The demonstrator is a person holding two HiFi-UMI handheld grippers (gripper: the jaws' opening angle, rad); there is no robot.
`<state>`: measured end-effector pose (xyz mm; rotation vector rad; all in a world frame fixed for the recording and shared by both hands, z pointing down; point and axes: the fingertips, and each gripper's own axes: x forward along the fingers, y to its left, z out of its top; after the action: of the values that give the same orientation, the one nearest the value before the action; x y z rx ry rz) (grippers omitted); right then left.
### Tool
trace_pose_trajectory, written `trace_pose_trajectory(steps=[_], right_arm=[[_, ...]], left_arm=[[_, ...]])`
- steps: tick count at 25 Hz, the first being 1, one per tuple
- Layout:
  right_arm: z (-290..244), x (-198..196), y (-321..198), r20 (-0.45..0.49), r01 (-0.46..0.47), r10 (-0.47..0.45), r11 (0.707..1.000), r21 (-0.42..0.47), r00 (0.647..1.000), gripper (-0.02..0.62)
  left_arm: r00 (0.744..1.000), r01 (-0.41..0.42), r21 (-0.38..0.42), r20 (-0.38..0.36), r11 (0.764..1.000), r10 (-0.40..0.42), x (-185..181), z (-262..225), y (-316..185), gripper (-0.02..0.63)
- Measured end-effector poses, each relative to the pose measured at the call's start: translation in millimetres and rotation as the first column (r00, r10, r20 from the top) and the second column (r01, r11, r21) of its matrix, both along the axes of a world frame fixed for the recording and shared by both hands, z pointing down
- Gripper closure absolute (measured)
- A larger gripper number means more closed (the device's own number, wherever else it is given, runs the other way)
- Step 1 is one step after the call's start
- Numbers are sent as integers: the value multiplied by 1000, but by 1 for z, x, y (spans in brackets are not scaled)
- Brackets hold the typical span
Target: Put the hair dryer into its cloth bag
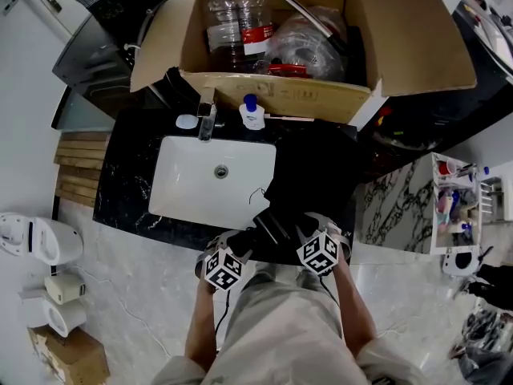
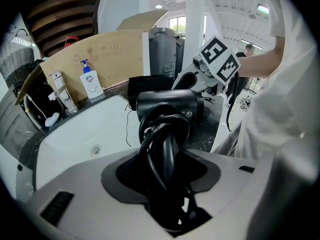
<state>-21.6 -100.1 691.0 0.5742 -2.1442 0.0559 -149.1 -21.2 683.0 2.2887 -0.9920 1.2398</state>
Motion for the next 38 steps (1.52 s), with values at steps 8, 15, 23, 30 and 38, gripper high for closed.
trace_pose_trajectory(steps=[8,15,23,30,38], right_arm=[[-22,-1,-6,101,-69,71,997,-25,992,553],[-54,1,-17,218,-130,137,990,-48,966,569],[-71,3,-19,250,-156,160,987,-36,955,569],[-77,7,-19,269,-173,174,985,-26,947,569],[-83,8,-23,290,-191,186,982,-10,939,569]], left_arm=[[999,-4,8,-32,1000,4,2,-3,0,409],[998,-6,22,-69,1000,8,9,-11,-5,410],[996,-25,28,-83,999,27,21,-14,-13,410],[995,-55,16,-80,998,56,34,-11,-19,410],[987,-131,18,-89,991,132,51,-16,-25,410]])
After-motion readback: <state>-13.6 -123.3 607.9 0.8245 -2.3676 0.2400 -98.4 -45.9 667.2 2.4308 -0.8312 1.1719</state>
